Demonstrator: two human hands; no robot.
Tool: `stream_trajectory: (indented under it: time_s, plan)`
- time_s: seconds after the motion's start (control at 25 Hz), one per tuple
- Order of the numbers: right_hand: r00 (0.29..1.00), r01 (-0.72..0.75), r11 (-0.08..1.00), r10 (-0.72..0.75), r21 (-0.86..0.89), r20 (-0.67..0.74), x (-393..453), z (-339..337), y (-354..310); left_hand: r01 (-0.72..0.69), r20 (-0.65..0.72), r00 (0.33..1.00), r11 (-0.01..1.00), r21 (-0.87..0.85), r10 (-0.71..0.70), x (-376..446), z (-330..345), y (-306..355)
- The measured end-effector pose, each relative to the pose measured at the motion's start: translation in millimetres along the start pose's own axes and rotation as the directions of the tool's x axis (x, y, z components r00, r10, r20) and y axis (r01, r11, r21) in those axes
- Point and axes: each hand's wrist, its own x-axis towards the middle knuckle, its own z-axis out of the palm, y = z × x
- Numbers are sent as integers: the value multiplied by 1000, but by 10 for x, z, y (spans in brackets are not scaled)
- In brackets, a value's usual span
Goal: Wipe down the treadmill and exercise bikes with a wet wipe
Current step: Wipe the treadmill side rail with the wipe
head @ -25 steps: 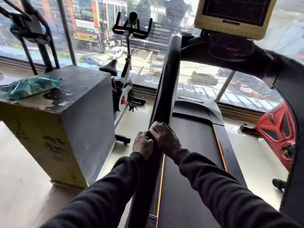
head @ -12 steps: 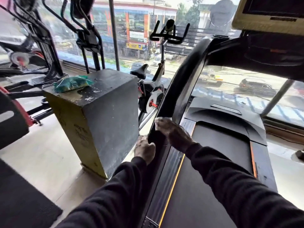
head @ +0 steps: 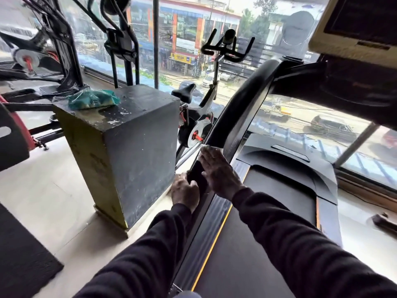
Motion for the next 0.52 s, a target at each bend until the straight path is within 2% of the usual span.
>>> stream_trajectory:
  time_s: [0.04, 0.12, 0.16, 0.2, 0.32, 0.36, 0.4, 0.48, 0.52]
  plan:
    - [998, 68, 998, -68, 16, 7, -108, 76, -60, -5, -29, 1000, 1000, -27, 4, 9, 17, 34]
    - [953, 302, 949, -303, 94, -5, -330, 94, 5, -36, -92, 995, 996, -80, 29, 70, 69, 88]
    - [931, 365, 923, -361, 126, -48, -325, 45, 135, -62, -130, 990, 992, -106, 48, 111, 101, 93]
    - [930, 365, 923, -355, 126, -94, -228, -22, 258, -89, -171, 983, 988, -127, 67, 157, 132, 90]
    - [976, 146, 981, -121, 130, -179, 233, -43, 378, -105, -272, 960, 986, -131, 66, 323, 291, 63]
    - [977, 144, 980, -118, 139, -178, 271, 44, 315, -94, -294, 954, 988, -125, 54, 357, 343, 57]
    - [973, 202, 967, -180, 156, -141, 209, 141, 268, -73, -304, 952, 990, -122, 33, 376, 369, 62]
    - [922, 387, 902, -381, 192, -65, -13, 150, 331, -41, -293, 956, 993, -110, 7, 363, 356, 118]
    - [903, 428, 881, -423, 204, -70, -40, 96, 443, -24, -282, 959, 996, -89, -3, 353, 335, 142]
